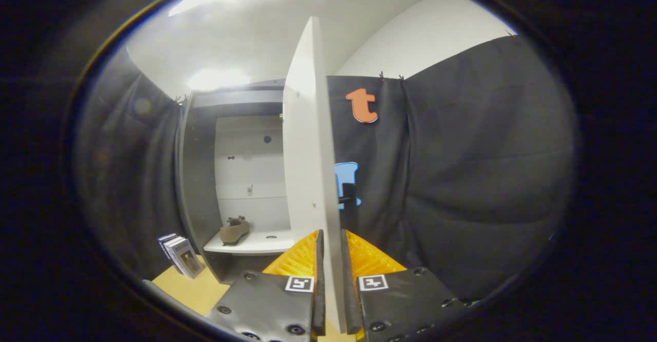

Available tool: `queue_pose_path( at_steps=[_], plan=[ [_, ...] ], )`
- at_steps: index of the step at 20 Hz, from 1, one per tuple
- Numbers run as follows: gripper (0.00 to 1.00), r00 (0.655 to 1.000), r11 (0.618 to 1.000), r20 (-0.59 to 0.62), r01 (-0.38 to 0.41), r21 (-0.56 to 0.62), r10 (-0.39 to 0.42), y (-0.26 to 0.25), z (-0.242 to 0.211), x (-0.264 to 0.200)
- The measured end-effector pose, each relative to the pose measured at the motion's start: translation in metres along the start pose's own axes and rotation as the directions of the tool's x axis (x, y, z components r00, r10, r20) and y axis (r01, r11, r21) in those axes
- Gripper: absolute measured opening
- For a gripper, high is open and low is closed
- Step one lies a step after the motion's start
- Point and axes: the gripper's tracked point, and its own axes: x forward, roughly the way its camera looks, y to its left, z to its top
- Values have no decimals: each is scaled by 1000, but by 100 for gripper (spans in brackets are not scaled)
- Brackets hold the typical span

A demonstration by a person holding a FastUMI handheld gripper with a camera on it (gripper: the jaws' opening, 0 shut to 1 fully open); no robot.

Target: Open the shoe cabinet door, grab the shoes and put them into the shoe cabinet, then close the shoe cabinet door.

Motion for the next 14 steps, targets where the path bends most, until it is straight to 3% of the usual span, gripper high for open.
queue_pose_path(
  at_steps=[7, 14],
  plan=[
    [17, 993, 994, -52, -105, 14, 106, 44, -23, -9],
    [17, 958, 969, -150, -242, 42, 246, 123, -70, 1]
  ],
)
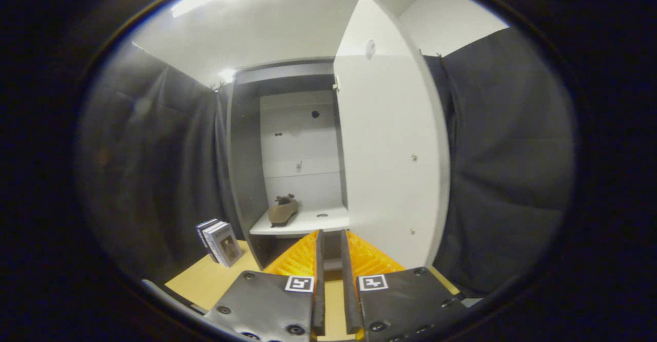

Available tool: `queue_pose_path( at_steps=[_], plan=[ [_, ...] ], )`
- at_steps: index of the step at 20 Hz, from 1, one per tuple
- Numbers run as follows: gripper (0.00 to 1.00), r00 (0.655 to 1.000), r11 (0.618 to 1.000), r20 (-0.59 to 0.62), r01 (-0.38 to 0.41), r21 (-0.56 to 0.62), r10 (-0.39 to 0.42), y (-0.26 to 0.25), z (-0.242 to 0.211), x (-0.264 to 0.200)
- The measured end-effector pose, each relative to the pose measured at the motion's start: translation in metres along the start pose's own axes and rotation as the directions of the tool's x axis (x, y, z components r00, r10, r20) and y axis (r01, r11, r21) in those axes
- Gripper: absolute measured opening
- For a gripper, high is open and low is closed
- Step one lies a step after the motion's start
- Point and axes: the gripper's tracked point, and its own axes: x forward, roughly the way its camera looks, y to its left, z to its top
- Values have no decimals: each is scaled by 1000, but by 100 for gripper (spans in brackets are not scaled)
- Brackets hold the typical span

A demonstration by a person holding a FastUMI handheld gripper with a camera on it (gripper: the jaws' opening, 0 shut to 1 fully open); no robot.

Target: Open the shoe cabinet door, grab the shoes and put them into the shoe cabinet, then close the shoe cabinet door.

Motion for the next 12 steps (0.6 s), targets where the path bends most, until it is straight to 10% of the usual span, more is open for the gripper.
queue_pose_path(
  at_steps=[12],
  plan=[
    [19, 924, 996, -372, -89, 18, 90, 101, -196, 83]
  ],
)
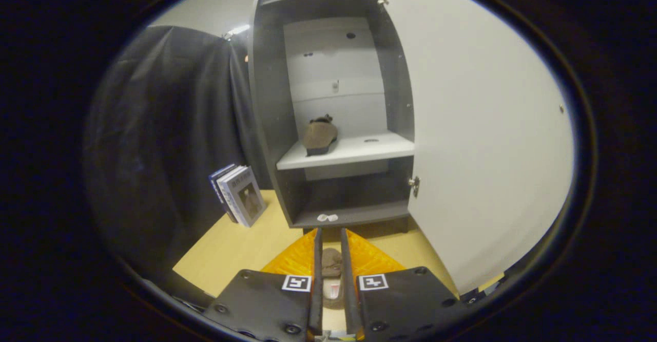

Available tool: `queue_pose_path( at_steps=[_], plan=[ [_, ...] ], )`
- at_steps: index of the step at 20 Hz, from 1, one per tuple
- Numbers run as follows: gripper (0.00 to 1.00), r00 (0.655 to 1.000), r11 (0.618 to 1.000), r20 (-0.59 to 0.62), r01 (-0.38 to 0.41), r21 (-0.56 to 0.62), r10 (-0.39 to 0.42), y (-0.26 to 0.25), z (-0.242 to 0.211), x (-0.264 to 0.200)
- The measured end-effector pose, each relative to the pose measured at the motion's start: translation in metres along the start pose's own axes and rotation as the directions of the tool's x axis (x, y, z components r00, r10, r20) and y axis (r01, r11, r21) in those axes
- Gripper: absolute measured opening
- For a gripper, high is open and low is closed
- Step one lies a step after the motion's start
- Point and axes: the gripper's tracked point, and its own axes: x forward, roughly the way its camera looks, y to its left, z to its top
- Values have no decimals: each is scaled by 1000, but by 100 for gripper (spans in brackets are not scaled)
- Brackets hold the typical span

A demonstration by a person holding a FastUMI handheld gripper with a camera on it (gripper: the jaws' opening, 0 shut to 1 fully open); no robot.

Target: Open the shoe cabinet door, grab the shoes and put them into the shoe cabinet, then close the shoe cabinet door.

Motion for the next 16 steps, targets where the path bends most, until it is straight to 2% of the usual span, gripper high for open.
queue_pose_path(
  at_steps=[2, 5, 8, 12, 16],
  plan=[
    [19, 995, 1000, -105, 2, -9, -3, 7, -38, 21],
    [28, 968, 999, -252, -7, -38, -3, 18, -95, 51],
    [25, 932, 998, -362, -3, -57, -18, 22, -142, 72],
    [25, 879, 995, -476, -15, -94, -32, 26, -193, 95],
    [25, 839, 991, -540, -17, -132, -57, 22, -224, 113]
  ],
)
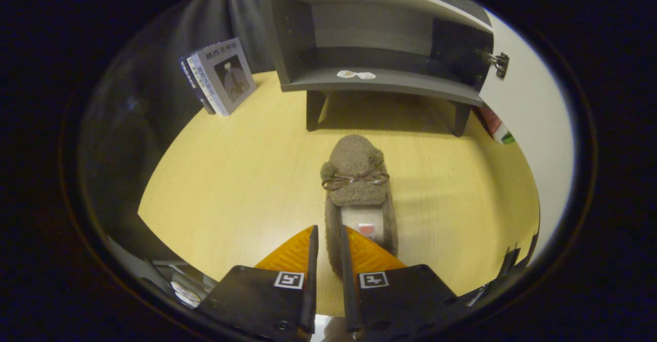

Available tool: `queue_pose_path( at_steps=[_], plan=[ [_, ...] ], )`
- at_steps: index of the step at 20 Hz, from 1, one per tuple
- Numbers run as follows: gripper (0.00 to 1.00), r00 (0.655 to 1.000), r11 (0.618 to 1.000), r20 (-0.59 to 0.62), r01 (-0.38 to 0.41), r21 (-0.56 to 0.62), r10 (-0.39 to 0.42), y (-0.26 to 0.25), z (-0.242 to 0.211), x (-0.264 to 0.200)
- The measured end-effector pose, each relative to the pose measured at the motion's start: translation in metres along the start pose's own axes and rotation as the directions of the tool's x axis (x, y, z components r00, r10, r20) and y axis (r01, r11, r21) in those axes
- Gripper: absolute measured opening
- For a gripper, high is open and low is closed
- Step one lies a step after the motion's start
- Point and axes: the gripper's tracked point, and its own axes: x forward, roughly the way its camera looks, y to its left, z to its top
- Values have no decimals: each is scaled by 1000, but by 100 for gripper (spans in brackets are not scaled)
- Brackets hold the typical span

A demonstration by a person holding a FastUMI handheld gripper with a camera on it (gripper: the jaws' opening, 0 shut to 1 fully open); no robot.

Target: Open the shoe cabinet door, grab the shoes and put them into the shoe cabinet, then close the shoe cabinet door.

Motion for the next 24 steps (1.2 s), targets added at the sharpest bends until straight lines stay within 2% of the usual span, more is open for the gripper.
queue_pose_path(
  at_steps=[5, 7, 9, 13, 20, 24],
  plan=[
    [25, 995, 999, -97, 8, -42, -12, -4, -15, 27],
    [24, 995, 999, -95, 15, -48, -19, -7, -17, 38],
    [12, 995, 999, -100, 12, -44, -16, -9, -12, 27],
    [3, 998, 1000, -55, 6, -12, -7, -10, -3, 20],
    [3, 997, 999, 70, 29, 29, -31, -34, 38, -17],
    [3, 980, 996, 183, 72, 45, -79, -53, 75, -57]
  ],
)
